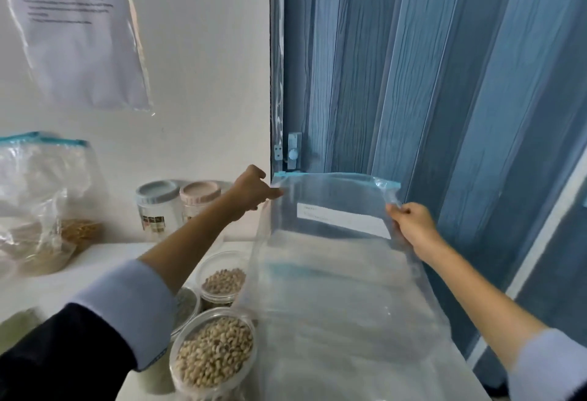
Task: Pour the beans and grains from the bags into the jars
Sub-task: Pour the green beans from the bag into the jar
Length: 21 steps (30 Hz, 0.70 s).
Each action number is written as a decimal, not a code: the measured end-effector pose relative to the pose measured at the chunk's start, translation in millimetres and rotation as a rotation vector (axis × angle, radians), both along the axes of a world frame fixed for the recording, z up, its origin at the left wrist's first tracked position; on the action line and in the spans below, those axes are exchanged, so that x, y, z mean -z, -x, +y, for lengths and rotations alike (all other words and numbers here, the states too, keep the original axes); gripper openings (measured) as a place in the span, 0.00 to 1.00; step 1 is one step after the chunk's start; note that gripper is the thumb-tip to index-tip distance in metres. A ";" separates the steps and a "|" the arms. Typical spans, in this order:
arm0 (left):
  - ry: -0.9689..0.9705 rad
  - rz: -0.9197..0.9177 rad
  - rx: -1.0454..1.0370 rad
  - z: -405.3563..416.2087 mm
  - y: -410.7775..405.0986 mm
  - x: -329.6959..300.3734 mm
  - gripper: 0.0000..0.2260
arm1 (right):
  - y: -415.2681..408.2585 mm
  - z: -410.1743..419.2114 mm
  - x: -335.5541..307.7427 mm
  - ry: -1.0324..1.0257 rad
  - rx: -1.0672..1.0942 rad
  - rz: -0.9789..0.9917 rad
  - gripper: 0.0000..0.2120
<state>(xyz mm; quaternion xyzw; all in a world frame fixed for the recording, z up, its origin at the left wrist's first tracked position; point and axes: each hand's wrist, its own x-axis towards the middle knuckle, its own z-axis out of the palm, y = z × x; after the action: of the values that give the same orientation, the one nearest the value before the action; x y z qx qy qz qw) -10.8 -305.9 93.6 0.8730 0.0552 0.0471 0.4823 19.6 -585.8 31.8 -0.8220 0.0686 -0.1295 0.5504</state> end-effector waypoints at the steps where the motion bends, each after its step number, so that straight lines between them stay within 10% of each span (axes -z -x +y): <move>1: -0.111 -0.022 0.011 -2.5 1.2 9.4 0.24 | 1.1 2.0 14.3 -0.008 -0.019 0.025 0.16; 12: -0.852 0.317 0.470 -47.5 -3.4 91.7 0.32 | -8.1 17.8 92.0 0.580 -0.235 0.432 0.16; 15: -0.990 0.395 0.494 -53.5 -12.0 112.5 0.36 | -11.5 21.3 91.0 0.955 -0.131 0.352 0.22; 21: -1.058 0.498 0.549 -60.3 -14.8 137.4 0.41 | -35.8 27.5 90.6 1.038 -0.062 0.090 0.24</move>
<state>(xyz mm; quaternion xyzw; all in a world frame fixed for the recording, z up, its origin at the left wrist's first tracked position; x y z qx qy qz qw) 4.1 -366.2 -43.8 0.9599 -0.0906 -0.2612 -0.0460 55.4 -558.3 -58.8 -0.9930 -0.0052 -0.0946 0.0704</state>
